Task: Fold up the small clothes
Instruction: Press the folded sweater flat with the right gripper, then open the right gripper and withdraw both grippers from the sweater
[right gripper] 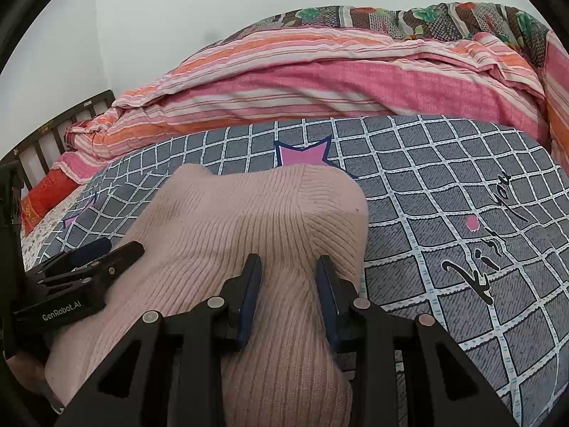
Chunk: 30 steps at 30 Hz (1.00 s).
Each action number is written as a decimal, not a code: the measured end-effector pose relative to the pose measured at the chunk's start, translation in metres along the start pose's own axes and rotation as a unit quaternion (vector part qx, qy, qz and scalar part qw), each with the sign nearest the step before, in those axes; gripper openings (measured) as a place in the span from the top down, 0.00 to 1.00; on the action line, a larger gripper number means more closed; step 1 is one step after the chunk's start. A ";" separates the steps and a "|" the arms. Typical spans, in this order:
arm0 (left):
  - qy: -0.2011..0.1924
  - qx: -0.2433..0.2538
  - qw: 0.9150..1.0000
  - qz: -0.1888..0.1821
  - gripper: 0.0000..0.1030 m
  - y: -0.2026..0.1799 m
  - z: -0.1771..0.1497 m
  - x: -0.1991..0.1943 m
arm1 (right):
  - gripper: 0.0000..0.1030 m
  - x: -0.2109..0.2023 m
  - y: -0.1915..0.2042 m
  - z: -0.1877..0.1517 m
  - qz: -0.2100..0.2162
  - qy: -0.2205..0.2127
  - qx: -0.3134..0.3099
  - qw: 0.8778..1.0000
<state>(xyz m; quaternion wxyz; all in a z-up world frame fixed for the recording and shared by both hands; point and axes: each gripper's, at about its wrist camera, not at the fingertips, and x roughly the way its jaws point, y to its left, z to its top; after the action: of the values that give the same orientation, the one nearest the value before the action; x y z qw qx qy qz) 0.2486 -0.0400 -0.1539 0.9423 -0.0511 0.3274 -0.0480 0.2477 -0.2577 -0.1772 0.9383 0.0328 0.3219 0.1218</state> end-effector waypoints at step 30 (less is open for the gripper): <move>0.034 -0.091 0.986 -0.137 0.18 0.022 -0.036 -0.051 | 0.53 -0.064 -0.028 -0.019 0.045 0.017 0.098 0.994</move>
<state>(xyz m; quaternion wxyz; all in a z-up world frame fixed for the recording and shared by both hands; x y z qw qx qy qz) 0.1875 -0.0140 -0.1532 0.9064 -0.1798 0.3521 -0.1485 0.1932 -0.3009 -0.1580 0.9185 0.1376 0.3461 0.1326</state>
